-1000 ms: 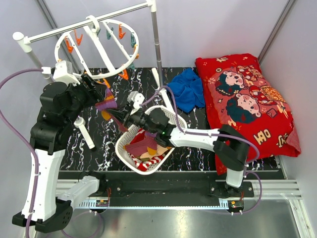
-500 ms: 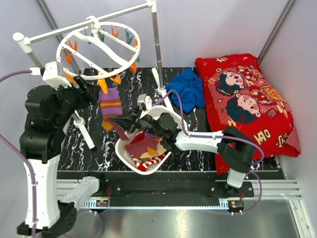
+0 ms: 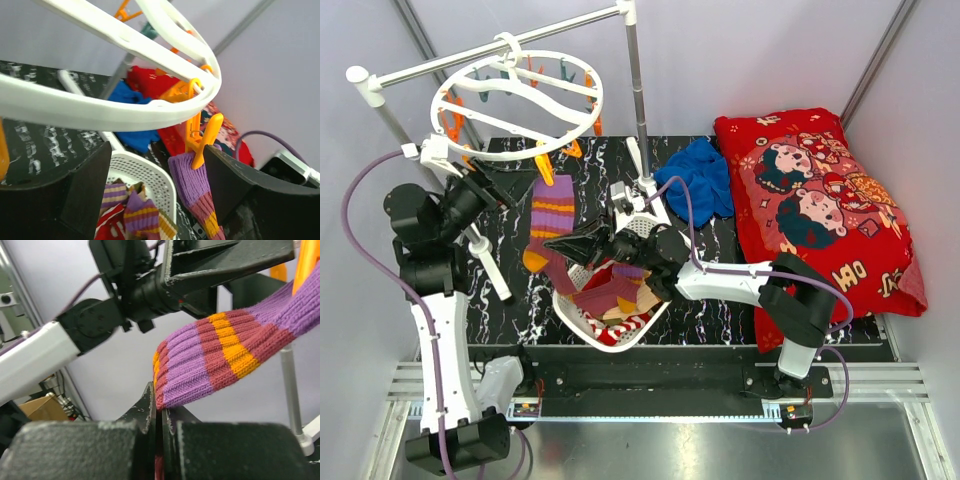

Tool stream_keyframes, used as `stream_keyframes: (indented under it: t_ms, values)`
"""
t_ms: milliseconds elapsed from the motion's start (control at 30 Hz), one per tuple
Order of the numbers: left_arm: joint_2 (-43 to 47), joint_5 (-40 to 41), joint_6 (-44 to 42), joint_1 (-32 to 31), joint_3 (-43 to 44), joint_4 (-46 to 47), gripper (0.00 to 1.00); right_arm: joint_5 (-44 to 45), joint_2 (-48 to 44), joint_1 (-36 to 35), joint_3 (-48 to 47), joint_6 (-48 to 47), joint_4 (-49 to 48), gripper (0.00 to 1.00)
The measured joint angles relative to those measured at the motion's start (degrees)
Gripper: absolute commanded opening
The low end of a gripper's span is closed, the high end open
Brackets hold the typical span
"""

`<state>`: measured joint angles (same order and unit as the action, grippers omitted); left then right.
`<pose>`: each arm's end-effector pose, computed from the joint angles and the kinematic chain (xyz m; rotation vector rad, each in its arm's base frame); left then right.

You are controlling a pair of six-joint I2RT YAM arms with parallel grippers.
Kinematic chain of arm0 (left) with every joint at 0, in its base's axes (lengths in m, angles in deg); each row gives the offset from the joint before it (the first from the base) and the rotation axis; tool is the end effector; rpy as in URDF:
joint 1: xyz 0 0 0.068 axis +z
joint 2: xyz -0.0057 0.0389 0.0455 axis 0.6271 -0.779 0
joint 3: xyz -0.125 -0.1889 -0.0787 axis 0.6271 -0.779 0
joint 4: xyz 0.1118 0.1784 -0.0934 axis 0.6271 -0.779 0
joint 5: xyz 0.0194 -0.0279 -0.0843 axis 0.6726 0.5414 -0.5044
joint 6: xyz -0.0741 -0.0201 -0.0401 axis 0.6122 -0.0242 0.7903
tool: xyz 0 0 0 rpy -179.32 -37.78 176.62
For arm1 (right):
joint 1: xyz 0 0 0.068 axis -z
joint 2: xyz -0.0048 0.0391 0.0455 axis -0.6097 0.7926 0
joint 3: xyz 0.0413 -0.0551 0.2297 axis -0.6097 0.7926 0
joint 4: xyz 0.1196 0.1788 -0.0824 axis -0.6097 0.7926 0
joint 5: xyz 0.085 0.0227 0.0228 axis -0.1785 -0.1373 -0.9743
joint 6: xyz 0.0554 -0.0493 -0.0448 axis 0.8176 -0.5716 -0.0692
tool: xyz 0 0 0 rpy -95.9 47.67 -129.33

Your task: Remove the socks clipped to the hanger

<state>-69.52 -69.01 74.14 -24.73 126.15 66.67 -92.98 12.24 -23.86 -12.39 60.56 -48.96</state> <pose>0.1935 -0.0074 0.4096 -0.0751 1.6085 -0.9309 0.1623 0.3552 0.3420 -0.6480 0.9171 1.6311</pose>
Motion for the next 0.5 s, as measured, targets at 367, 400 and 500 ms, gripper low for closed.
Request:
stream_keyframes:
  t_ms: [367,400,500]
  values:
    - [-0.04,-11.52,10.99,0.07,-9.03,29.55,0.86,-3.98,0.15,0.22,-0.02,4.90,-0.22,0.00]
    - [-0.11,-11.93,11.45,0.07,-9.64,31.26,0.87,-4.26,0.17,0.24,-0.04,5.18,-0.20,0.00]
    - [-0.76,-12.90,12.98,0.07,-10.86,35.87,0.88,-4.96,0.17,0.26,-0.09,5.99,-0.24,0.00]
